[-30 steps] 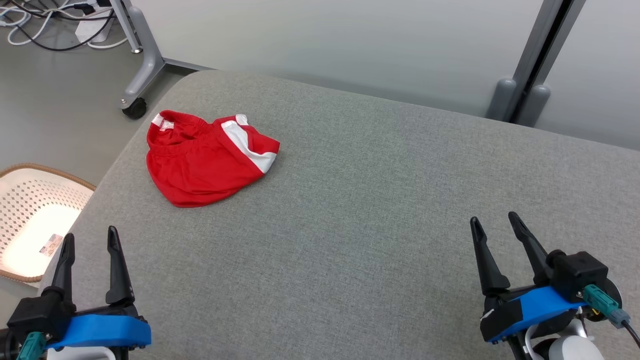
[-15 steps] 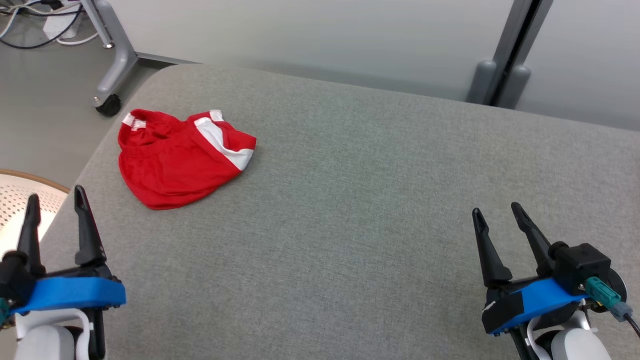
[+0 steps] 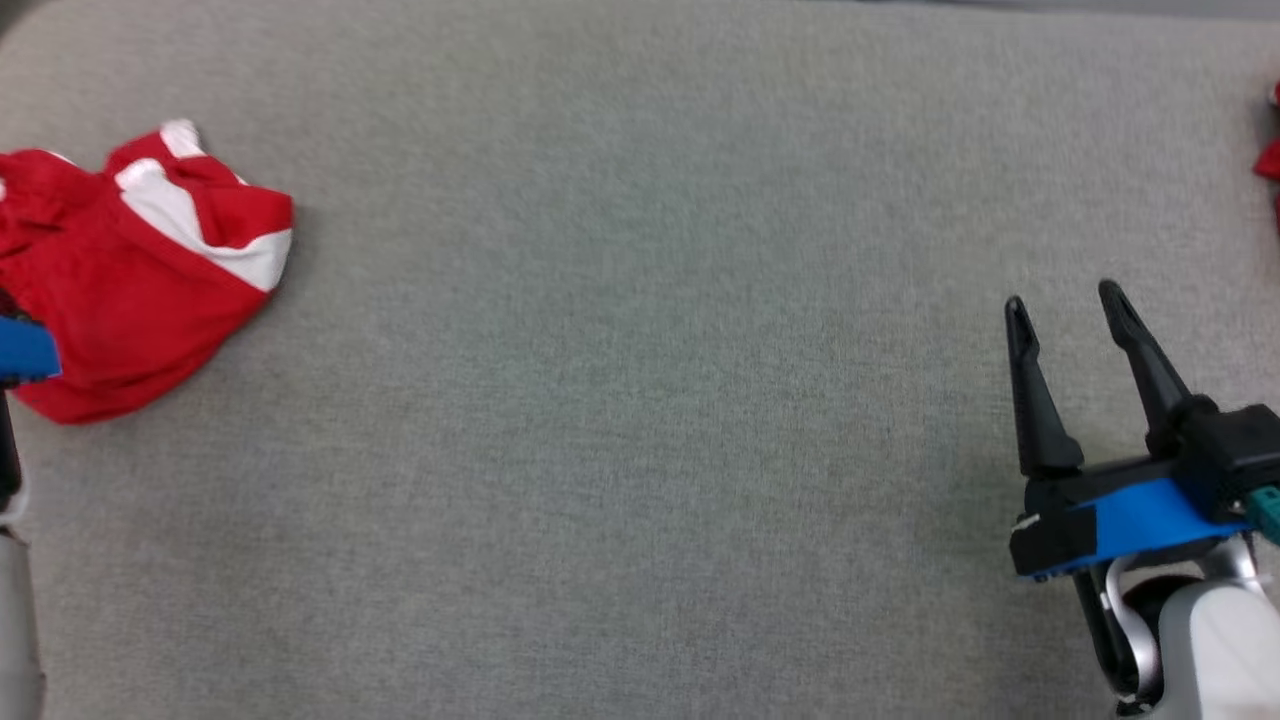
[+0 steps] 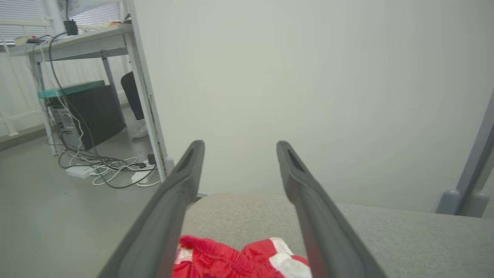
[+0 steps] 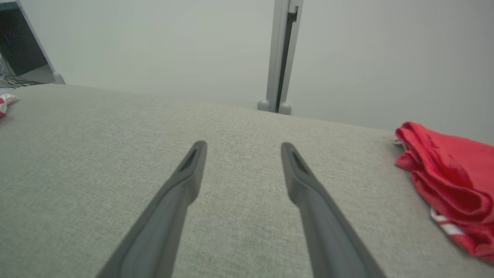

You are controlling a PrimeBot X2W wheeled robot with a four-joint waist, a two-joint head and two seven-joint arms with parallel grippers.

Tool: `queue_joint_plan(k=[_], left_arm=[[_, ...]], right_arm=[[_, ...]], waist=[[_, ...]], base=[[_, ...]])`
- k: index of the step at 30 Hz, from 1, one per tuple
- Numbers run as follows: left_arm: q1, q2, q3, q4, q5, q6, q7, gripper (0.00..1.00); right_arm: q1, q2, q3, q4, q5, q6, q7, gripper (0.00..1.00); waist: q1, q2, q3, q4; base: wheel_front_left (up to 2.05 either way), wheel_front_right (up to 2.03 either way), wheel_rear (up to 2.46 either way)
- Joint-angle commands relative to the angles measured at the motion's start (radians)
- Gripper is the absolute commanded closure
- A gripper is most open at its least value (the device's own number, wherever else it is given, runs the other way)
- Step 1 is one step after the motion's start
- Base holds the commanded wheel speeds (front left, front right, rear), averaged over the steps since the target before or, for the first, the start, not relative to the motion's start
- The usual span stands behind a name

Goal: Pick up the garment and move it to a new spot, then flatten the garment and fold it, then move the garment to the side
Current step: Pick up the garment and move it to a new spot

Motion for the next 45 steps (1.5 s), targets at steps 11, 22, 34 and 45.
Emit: queue_joint_plan(k=[11, 22, 34, 45], left_arm=[[-0.223, 0.091, -0.085, 0.294, -0.072, -0.020, 0.102, 0.00], [-0.227, 0.073, -0.285, 0.460, -0.297, -0.021, 0.362, 0.00], [-0.212, 0.117, -0.386, 0.462, -0.414, -0.021, 0.429, 1.00], [-0.291, 0.164, -0.420, 0.375, -0.357, -0.021, 0.185, 1.00]], right_arm=[[-0.022, -0.002, -0.041, -0.107, -0.042, 0.000, 0.016, 0.00], [-0.032, -0.002, -0.052, -0.128, -0.058, 0.000, 0.029, 0.00], [-0.037, -0.002, -0.036, -0.103, -0.045, 0.000, 0.023, 0.00], [-0.025, -0.001, -0.030, -0.045, -0.002, 0.000, -0.014, 0.00]], waist=[[-0.0002, -0.0001, 0.151, -0.069], [-0.0002, -0.0001, 0.160, -0.054], [-0.0002, -0.0001, 0.131, -0.057], [-0.0002, -0.0001, 0.052, -0.099]], base=[[0.00, 0.00, 0.00], [0.00, 0.00, 0.00], [0.00, 0.00, 0.00], [0.00, 0.00, 0.00]])
